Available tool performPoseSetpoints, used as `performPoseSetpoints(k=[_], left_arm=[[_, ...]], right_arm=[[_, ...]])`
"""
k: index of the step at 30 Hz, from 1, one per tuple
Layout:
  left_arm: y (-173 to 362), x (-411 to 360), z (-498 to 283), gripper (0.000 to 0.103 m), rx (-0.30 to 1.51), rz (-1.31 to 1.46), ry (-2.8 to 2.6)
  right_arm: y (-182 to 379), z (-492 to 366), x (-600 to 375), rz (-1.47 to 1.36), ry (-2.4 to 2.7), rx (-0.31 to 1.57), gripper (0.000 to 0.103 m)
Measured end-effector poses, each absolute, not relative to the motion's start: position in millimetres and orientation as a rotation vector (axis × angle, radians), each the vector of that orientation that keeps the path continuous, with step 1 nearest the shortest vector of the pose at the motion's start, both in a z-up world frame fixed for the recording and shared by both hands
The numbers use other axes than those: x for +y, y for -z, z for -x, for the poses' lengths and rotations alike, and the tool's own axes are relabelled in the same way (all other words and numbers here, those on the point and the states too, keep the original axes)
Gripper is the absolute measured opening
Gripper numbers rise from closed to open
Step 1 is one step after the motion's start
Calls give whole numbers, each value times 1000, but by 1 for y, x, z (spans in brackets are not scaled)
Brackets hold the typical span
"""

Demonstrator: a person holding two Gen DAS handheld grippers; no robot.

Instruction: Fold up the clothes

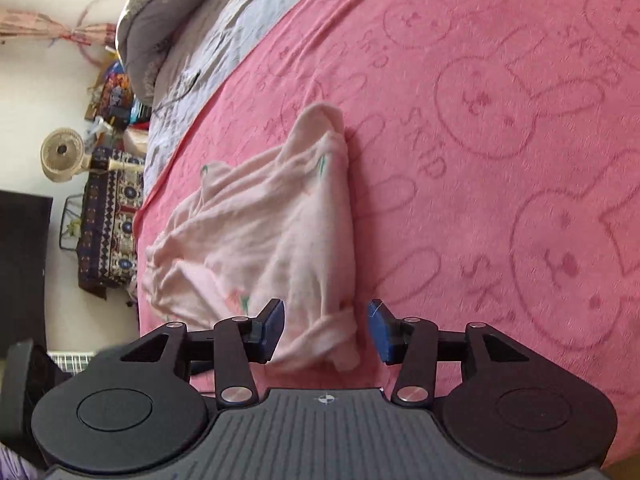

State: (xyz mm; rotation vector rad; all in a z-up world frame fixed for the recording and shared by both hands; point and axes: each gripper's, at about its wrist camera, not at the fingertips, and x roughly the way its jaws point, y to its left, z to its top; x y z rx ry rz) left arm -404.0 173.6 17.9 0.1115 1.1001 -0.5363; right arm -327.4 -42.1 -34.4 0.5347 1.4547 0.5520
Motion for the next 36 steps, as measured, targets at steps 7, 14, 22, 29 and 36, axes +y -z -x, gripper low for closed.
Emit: performPoseSetpoints(k=[7, 14, 22, 29, 36], left_arm=[[-7, 245, 387, 53, 1103, -130, 162], [8, 321, 412, 59, 1180, -179, -55], [-21, 314, 425, 57, 1105, -162, -114], [-15, 255, 393, 64, 1021, -196, 147], [5, 228, 399, 69, 1008, -365, 167]], right_arm=[[41, 350, -46, -545, -482, 1513, 10], [35, 351, -71, -475, -467, 1522, 10], [39, 308, -61, -647, -482, 1379, 51], [56, 301, -14, -584, -503, 1418, 36], [56, 295, -25, -684, -494, 1431, 28]])
